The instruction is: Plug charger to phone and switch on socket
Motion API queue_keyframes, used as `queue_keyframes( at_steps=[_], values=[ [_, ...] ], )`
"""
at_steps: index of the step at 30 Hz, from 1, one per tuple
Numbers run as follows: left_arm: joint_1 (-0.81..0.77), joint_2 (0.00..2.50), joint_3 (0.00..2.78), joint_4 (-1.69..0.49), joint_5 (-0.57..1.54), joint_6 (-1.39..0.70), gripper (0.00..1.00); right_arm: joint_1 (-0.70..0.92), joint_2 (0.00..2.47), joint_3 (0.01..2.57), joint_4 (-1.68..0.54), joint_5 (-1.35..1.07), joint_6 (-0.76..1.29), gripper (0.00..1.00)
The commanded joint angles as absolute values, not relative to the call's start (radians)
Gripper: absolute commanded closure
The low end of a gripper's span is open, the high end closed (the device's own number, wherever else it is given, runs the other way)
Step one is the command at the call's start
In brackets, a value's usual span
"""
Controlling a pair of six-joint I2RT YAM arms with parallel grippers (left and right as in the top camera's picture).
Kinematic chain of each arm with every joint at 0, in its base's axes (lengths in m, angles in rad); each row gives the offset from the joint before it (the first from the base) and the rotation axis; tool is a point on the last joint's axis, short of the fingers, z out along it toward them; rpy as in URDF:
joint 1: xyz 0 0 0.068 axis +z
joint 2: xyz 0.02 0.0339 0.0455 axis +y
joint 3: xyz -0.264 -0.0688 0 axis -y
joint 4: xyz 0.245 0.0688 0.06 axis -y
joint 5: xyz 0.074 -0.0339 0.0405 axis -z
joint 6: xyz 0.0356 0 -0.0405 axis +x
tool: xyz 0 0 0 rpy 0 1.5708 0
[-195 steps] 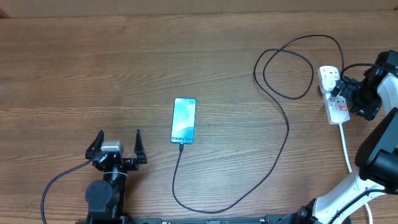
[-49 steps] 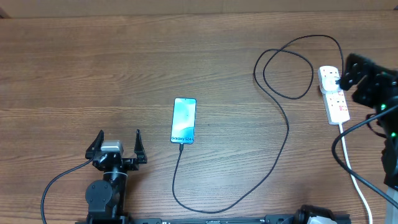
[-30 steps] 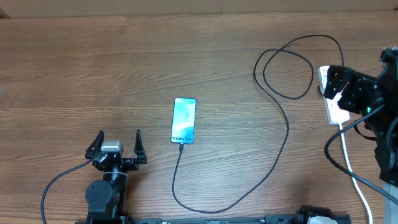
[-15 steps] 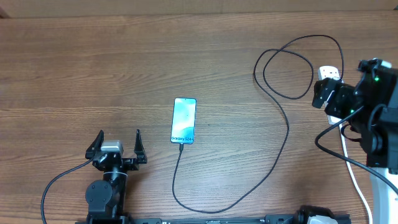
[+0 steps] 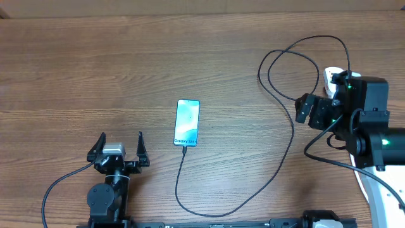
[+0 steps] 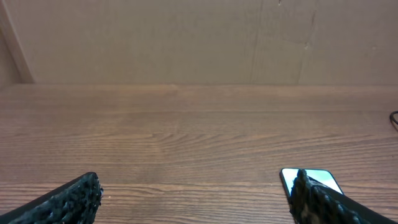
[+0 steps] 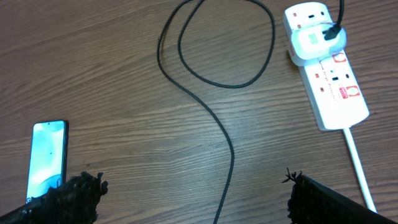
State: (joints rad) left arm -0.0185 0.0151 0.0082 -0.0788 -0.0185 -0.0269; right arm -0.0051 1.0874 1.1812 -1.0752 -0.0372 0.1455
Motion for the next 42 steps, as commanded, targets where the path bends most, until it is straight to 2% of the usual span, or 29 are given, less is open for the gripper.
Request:
queue_keyframes(
  at_steps=[1,18,31,42],
  values=[
    [-0.011,0.004,0.005,-0.078,-0.008,-0.045,0.00,0.001,1.083,1.178,-1.073,-0.036,0.148,0.00],
    [-0.011,0.004,0.006,-0.078,-0.008,-0.045,0.00,0.000,1.084,1.178,-1.073,-0.035,0.148,0.00],
    [-0.011,0.004,0.005,-0.078,-0.008,-0.045,0.00,0.000,1.083,1.178,-0.909,-0.031,0.149,0.00],
    [-0.011,0.004,0.005,-0.078,-0.008,-0.045,0.00,0.000,1.081,1.163,-0.890,-0.039,0.148,0.00]
  ],
)
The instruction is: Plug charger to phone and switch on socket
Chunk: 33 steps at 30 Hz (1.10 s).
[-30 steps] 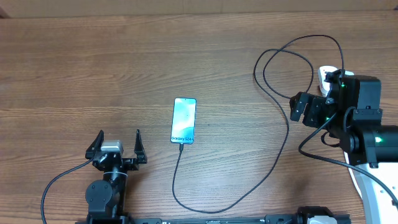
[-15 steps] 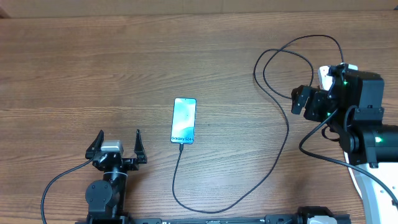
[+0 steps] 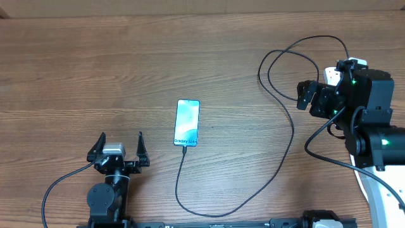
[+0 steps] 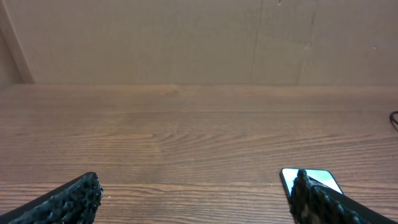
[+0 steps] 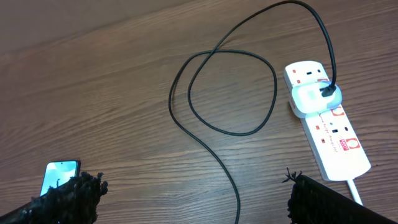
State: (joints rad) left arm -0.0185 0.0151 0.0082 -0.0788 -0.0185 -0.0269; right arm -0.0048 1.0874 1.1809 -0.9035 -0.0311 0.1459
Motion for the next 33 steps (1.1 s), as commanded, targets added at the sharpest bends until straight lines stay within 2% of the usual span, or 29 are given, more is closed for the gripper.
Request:
queue_keyframes(
  at_steps=[1,17,33],
  values=[
    [-0.011,0.004,0.006,-0.078,-0.008,-0.045,0.01,0.000,1.081,1.155,-0.885,-0.039,0.148,0.00],
    [-0.011,0.004,0.006,-0.078,-0.008,-0.045,0.00,0.000,0.969,0.887,-0.624,-0.039,0.148,0.00],
    [-0.011,0.004,0.005,-0.078,-0.008,-0.045,0.00,0.000,0.945,0.857,-0.605,-0.017,0.147,0.00]
  ],
)
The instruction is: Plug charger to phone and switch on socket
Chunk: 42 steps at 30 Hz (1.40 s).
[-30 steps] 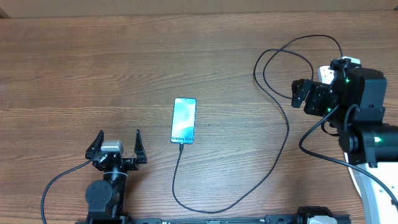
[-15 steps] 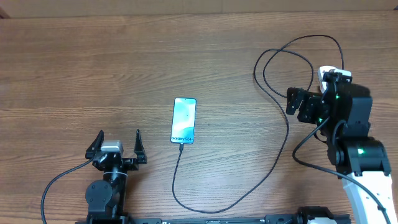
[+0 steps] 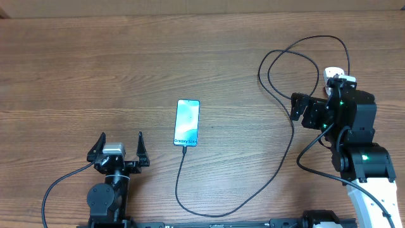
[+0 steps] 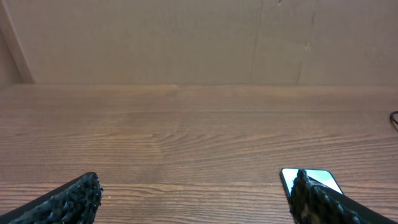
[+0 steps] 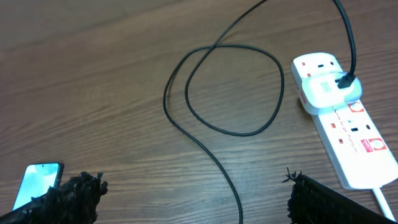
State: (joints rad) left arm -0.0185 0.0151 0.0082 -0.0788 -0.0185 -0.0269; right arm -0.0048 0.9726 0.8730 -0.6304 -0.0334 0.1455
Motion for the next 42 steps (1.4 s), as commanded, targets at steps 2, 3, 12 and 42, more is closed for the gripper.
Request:
queue_keyframes(
  at_steps=[2,3,12,42],
  values=[
    [-0.011,0.004,0.005,-0.078,-0.008,-0.045,0.00,0.000,0.932,0.827,-0.553,-0.017,0.147,0.00],
    [-0.011,0.004,0.005,-0.078,-0.008,-0.045,0.00,0.000,0.924,0.807,-0.522,-0.018,0.148,0.00],
    [-0.011,0.004,0.005,-0.078,-0.008,-0.045,0.00,0.000,0.810,0.542,-0.137,-0.046,0.147,0.00],
    [-0.011,0.004,0.006,-0.078,-0.008,-0.045,0.00,0.000,0.624,0.281,0.325,-0.055,0.139,0.00]
  ],
)
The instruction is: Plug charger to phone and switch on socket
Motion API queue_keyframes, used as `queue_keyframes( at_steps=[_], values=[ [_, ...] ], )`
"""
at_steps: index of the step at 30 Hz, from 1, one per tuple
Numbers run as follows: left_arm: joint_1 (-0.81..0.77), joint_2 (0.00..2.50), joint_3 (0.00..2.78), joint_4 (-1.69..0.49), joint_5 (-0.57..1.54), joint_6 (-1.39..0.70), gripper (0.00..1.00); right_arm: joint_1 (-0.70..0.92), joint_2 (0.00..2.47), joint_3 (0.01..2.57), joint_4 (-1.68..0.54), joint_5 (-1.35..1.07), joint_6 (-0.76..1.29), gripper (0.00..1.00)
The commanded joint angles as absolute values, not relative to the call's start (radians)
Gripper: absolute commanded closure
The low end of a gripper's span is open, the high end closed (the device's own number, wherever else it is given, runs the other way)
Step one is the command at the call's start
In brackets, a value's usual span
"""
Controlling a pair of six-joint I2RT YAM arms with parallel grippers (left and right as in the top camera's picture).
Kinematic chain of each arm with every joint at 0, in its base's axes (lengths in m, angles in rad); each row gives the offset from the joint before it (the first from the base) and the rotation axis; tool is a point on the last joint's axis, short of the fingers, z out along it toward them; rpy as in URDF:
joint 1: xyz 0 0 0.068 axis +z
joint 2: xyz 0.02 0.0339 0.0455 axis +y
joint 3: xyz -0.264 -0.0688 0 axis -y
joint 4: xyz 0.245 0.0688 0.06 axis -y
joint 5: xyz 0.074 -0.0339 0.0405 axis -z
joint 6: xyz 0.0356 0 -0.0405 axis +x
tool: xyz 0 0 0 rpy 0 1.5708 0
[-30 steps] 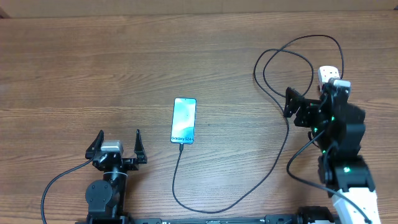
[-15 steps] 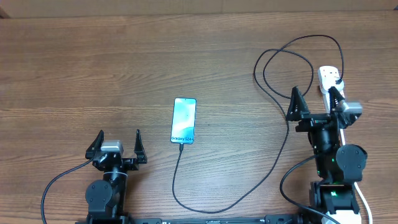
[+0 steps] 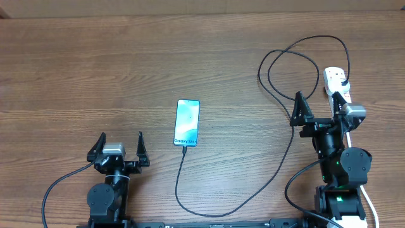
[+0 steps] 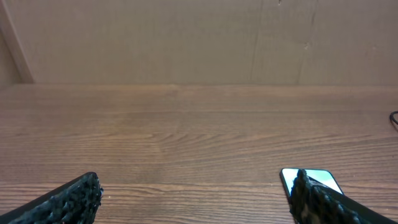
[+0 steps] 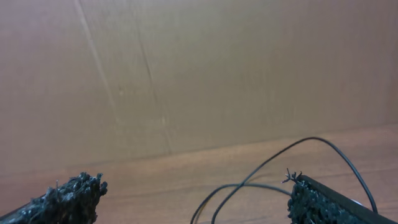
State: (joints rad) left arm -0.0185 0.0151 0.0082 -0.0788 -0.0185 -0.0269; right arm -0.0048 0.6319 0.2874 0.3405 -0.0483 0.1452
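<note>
A phone (image 3: 187,123) with a lit screen lies flat mid-table, and a black cable (image 3: 278,158) is plugged into its near end. The cable loops right and back to a white power strip (image 3: 334,78) at the far right, mostly hidden behind my right arm. My right gripper (image 3: 318,109) stands open near the front right, just left of the strip, holding nothing. In the right wrist view only cable loops (image 5: 261,175) show. My left gripper (image 3: 118,147) stands open at the front left, empty. The phone's corner (image 4: 317,177) shows beside its right finger.
A brown cardboard wall (image 5: 186,74) runs along the table's far edge. The wood table (image 3: 95,69) stretches bare to the left and back. Cable loops (image 3: 288,63) lie on the table left of the strip.
My right arm has drawn back toward the front edge and lowered, its camera now levelled at the back wall instead of down on the strip. The left arm has not moved.
My right gripper hovered open over the power strip and charger plug at the far right, shifting slightly over it across the earlier moments. Now it sits back near the front right. The phone stayed put with the cable in it throughout, and the left arm stayed still.
</note>
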Motion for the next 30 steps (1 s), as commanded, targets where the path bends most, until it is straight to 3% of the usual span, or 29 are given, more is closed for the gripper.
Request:
queue_keyframes(
  at_steps=[1,19,30],
  values=[
    [-0.011,0.004,0.006,-0.078,-0.008,-0.045,0.01,0.000,0.624,0.281,0.318,-0.055,0.139,0.00],
    [-0.011,0.004,0.005,-0.078,-0.008,-0.045,0.00,0.000,0.603,0.273,0.287,-0.066,0.140,0.00],
    [-0.012,0.004,0.005,-0.078,-0.009,-0.045,0.00,0.000,0.482,0.072,0.486,-0.065,0.140,0.00]
  ],
)
